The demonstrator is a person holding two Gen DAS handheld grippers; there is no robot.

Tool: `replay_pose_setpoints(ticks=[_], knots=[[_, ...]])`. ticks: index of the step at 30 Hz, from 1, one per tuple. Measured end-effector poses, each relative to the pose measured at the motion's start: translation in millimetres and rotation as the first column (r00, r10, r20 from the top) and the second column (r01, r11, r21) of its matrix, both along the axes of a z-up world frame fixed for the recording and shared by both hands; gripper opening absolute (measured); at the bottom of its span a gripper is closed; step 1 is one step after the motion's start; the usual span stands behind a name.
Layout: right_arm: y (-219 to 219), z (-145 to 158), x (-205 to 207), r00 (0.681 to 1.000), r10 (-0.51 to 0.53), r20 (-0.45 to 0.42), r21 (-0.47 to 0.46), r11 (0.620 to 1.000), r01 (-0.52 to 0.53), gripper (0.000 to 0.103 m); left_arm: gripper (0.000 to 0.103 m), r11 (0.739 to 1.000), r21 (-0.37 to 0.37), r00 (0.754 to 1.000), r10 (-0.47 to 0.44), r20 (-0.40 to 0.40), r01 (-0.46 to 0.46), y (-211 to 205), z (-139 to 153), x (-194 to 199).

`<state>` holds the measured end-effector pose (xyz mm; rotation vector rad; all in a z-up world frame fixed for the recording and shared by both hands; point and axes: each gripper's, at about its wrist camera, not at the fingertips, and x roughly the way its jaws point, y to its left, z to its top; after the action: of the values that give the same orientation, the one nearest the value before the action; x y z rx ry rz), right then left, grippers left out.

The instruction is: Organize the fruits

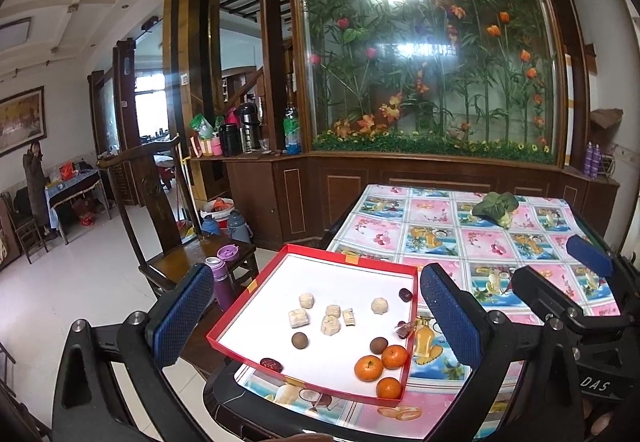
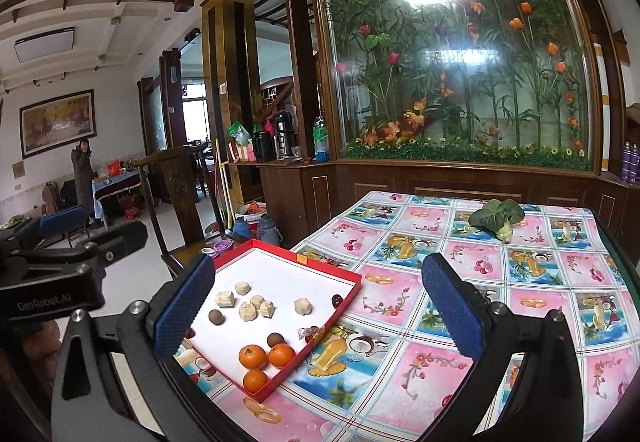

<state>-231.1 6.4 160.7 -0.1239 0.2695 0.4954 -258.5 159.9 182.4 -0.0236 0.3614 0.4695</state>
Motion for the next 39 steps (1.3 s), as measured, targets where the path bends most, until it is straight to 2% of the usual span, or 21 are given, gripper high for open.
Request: replay_pose_setpoints(ticks=[15, 39], knots=[[12.5, -3.0, -5.6, 1.0, 0.013, 0.015, -0.022, 1.0, -0.013, 0.103, 0.103, 0.998, -0.046, 0.999, 0.04, 0.006, -0.04, 16.4, -3.7, -8.2], [26.1, -3.2, -13.1, 0.999, 0.016, 0.034, -0.044, 0.999, -0.014, 0.103, 0.103, 0.998, -0.048, 0.999, 0.038, 0.014, -0.037, 17.2, -4.9, -16.1]])
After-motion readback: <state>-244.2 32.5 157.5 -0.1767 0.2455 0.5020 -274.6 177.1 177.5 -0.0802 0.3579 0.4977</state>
